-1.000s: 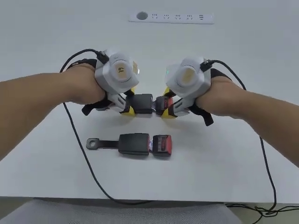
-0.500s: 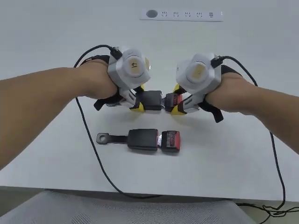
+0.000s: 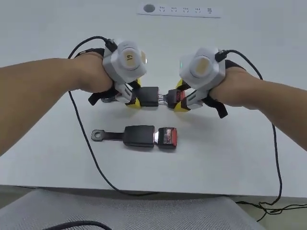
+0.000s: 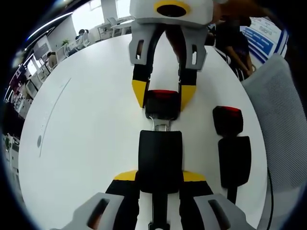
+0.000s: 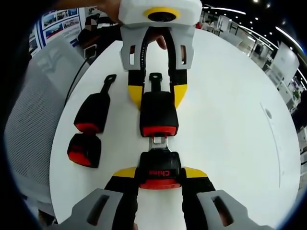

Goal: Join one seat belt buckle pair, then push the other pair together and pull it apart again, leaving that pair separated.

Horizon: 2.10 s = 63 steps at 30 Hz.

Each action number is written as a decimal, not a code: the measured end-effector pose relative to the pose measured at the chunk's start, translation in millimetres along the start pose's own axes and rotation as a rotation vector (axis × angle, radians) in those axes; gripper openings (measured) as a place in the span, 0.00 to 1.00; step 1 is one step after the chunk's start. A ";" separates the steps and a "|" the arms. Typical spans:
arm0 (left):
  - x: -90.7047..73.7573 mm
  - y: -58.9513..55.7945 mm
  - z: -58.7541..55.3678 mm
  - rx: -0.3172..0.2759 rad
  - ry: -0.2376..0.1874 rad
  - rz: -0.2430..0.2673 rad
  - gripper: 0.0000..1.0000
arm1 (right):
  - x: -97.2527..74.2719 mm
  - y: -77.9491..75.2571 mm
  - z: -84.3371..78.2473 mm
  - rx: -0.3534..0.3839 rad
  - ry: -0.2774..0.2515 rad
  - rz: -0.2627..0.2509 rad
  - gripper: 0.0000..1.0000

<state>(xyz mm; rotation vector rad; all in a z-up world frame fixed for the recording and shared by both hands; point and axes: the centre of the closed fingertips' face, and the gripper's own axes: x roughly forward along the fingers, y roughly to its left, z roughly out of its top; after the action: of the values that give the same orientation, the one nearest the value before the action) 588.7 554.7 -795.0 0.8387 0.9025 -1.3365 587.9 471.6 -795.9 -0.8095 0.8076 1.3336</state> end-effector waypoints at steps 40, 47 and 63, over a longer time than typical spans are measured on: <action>-2.4 -1.8 0.4 -0.035 -0.035 0.046 0.35 | -42.9 -8.5 -69.8 0.059 0.061 -0.101 0.50; -27.0 -4.8 16.7 -0.118 -0.141 0.104 0.46 | -56.9 -5.7 -58.9 0.133 -0.010 -0.196 0.59; -78.4 -53.9 -27.3 -0.335 -0.262 0.276 0.71 | -91.4 61.1 -29.2 0.306 -0.220 -0.325 0.75</action>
<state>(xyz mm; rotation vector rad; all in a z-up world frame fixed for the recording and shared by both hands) 531.7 609.5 -735.4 0.4938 0.7462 -0.9917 519.8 405.0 -733.7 -0.5145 0.6531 0.9604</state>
